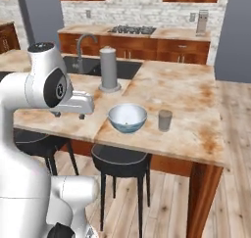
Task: There is a bowl on the dining counter. Grab a lemon wedge from the fridge and place it in the bowl. Then get the liquor bottle and glass cup from the cabinet and place them next to the bowl.
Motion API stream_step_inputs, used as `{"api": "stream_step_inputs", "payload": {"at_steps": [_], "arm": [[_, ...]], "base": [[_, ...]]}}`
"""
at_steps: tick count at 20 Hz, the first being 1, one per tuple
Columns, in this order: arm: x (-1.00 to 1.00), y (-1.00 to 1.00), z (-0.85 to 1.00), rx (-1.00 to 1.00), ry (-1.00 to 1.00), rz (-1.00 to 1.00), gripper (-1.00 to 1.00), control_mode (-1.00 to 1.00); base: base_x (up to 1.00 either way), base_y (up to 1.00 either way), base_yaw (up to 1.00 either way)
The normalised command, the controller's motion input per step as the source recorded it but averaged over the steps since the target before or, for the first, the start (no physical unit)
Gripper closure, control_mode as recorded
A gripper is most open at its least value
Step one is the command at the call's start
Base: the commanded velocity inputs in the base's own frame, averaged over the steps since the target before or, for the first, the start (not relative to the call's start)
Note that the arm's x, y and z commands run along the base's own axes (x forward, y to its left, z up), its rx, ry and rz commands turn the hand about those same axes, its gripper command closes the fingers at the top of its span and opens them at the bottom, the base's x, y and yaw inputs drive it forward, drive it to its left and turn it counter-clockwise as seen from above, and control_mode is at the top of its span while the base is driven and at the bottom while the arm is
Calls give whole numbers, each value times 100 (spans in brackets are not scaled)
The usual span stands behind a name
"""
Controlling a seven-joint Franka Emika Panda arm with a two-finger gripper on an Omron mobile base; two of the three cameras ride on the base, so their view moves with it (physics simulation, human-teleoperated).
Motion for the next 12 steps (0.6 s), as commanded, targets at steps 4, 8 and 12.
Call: {"api": "stream_step_inputs", "payload": {"at_steps": [4,8,12], "arm": [[0,0,0,0,0,0,-100,100],[0,0,0,0,0,0,-100,100],[0,0,0,0,0,0,-100,100]], "base": [[-58,92,76],[-32,84,85],[-4,61,81]]}}
